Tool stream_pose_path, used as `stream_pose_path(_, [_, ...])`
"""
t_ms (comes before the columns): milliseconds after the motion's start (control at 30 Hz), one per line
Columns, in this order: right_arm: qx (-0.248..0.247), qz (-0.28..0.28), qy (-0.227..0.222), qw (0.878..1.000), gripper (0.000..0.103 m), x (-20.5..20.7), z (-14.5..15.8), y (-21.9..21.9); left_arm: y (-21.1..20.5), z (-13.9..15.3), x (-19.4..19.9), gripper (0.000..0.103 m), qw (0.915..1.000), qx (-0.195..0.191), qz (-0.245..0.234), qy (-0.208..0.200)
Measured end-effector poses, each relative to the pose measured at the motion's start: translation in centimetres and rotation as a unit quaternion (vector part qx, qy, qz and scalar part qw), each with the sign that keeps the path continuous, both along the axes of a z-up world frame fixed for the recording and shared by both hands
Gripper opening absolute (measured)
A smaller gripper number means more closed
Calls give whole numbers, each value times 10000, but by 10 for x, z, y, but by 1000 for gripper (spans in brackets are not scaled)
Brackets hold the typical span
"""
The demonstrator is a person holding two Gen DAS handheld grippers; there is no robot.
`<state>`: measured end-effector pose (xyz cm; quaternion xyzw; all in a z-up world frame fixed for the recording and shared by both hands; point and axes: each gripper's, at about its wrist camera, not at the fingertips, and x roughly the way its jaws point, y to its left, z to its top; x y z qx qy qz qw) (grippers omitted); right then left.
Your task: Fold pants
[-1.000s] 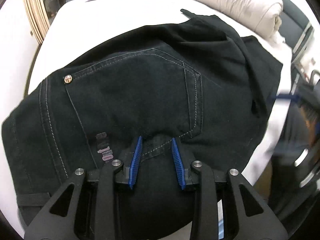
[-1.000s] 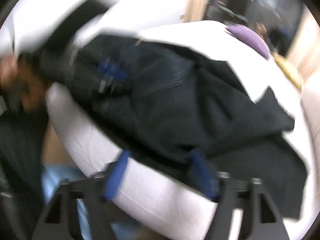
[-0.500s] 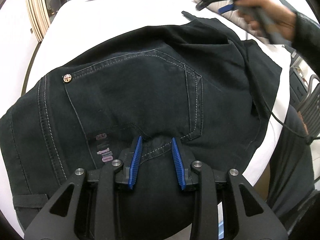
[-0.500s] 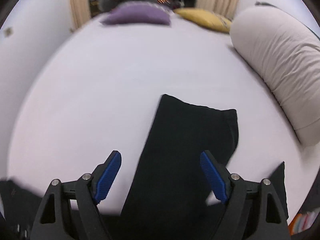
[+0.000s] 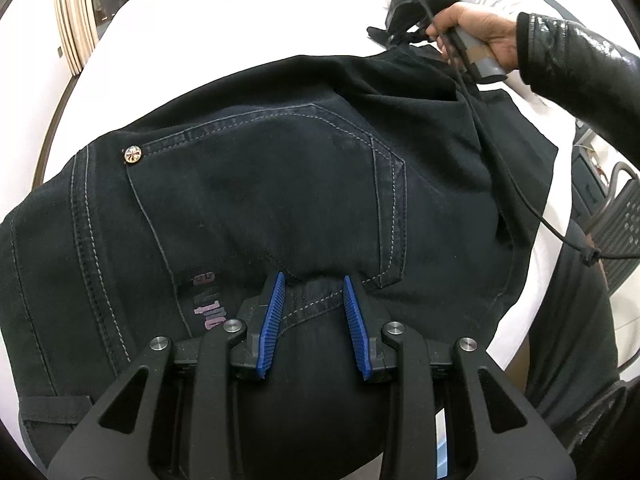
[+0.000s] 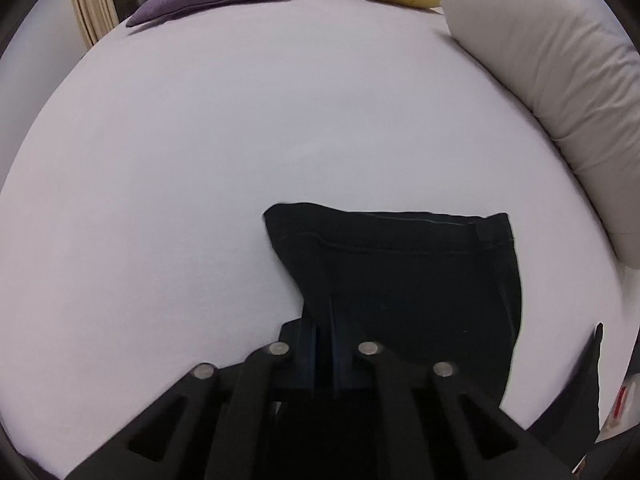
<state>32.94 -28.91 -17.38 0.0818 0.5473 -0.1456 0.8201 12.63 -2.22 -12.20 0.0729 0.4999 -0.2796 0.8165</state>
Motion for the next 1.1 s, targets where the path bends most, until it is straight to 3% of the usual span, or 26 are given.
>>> stream_pose_path(167, [734, -348, -1239, 9890, 5, -62, 62, -43, -10, -1, -5, 30, 9999, 144, -11, -63])
stream_pose_path(267, [1214, -794, -2028, 9684, 5, -128, 104, -88, -13, 1, -6, 30, 9997, 224, 2, -100])
stream_pose_path(367, [1546, -1355, -2556, 9447, 5, -201, 118, -140, -17, 3, -8, 30, 9995, 301, 9, -135])
stream_pose_path(400, [1720, -1560, -2673, 9352, 5, -226, 114, -162, -18, 3, -8, 30, 9994, 325, 12, -140])
stream_pose_path(467, [1768, -1968, -2599, 9287, 5, -265, 98, -188, -21, 3, -9, 30, 9993, 359, 30, -134])
stream_pose_path(567, [2105, -2635, -2199, 9154, 16, -319, 44, -223, -31, 3, -12, 30, 9988, 474, 26, -145])
stream_pose_path(667, [2401, -3227, -2070, 8918, 25, -365, 0, -239, -39, 5, -13, 30, 9982, 577, 13, -145])
stream_pose_path(733, [2842, -3434, -2219, 8672, 63, -385, -19, -239, -42, 6, -13, 30, 9979, 632, 13, -136])
stream_pose_path(800, [3310, -3457, -2716, 8349, 79, -397, -29, -236, -46, 6, -14, 30, 9974, 702, 1, -134])
stream_pose_path(833, [3331, -3465, -2811, 8307, 83, -398, -29, -237, -48, 7, -14, 30, 9972, 734, -3, -132])
stream_pose_path(967, [3180, -3398, -2679, 8436, 85, -380, -28, -240, -61, 7, -13, 30, 9968, 789, 33, -114])
stream_pose_path(1067, [3136, -3408, -2633, 8463, 74, -353, -26, -249, -66, 8, -12, 30, 9967, 798, 76, -89])
stream_pose_path(1100, [3136, -3388, -2582, 8486, 66, -341, -26, -250, -67, 9, -12, 31, 9966, 813, 78, -81])
